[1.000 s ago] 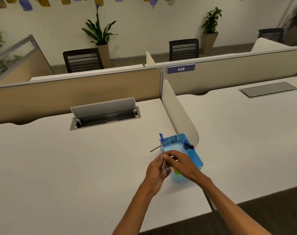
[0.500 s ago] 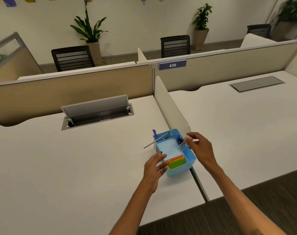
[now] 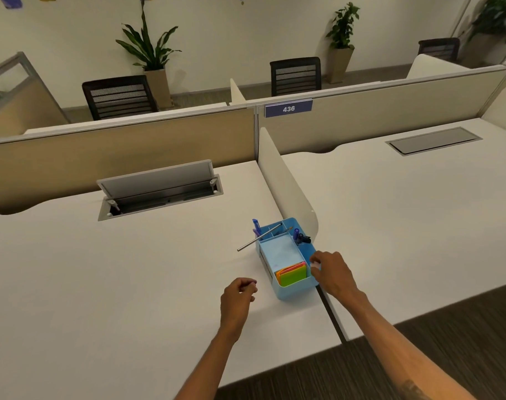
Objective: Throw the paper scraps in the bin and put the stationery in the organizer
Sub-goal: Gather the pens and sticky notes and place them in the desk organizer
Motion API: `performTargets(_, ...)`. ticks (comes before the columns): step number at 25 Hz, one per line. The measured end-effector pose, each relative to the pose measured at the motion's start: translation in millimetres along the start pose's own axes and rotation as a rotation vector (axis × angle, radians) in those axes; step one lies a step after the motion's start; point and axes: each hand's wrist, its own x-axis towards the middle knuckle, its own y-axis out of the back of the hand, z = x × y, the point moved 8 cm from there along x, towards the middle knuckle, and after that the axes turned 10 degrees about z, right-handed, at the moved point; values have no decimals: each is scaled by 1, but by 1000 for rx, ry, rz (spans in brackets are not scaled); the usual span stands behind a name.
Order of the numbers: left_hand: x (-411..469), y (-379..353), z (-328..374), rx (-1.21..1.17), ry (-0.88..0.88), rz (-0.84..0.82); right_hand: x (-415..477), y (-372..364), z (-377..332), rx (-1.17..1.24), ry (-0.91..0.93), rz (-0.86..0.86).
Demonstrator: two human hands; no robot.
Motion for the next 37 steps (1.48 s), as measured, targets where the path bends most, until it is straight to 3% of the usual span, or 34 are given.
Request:
performTargets(6, 1, 9, 4, 204, -112, 57, -4, -8, 3, -101, -37, -10)
performTargets(9, 2, 14, 11, 267, -175, 92, -3, -1, -14, -163, -33, 107)
performTargets(13, 3, 24, 16, 317, -259, 113, 0, -6, -68, -22, 124, 249)
performTargets(19, 4, 42, 13, 564, -318, 159, 16, -53, -155, -155, 437, 99)
performTargets(25, 6, 62, 10, 850, -412, 238, 32, -84, -178, -384, 556, -4)
performTargets(28, 10, 70, 8, 912, -413, 261, 34, -85, -183, -399, 600, 29)
performTargets(32, 12, 75, 6, 875, -433, 265, 41, -44, -183, -187, 525, 232)
performTargets(34, 12, 75, 6, 878, -426, 254, 49, -15, -170, 19, 383, 343)
performTargets(37, 6, 72, 12, 874, -436, 232, 67, 9, -138, 330, 109, 355)
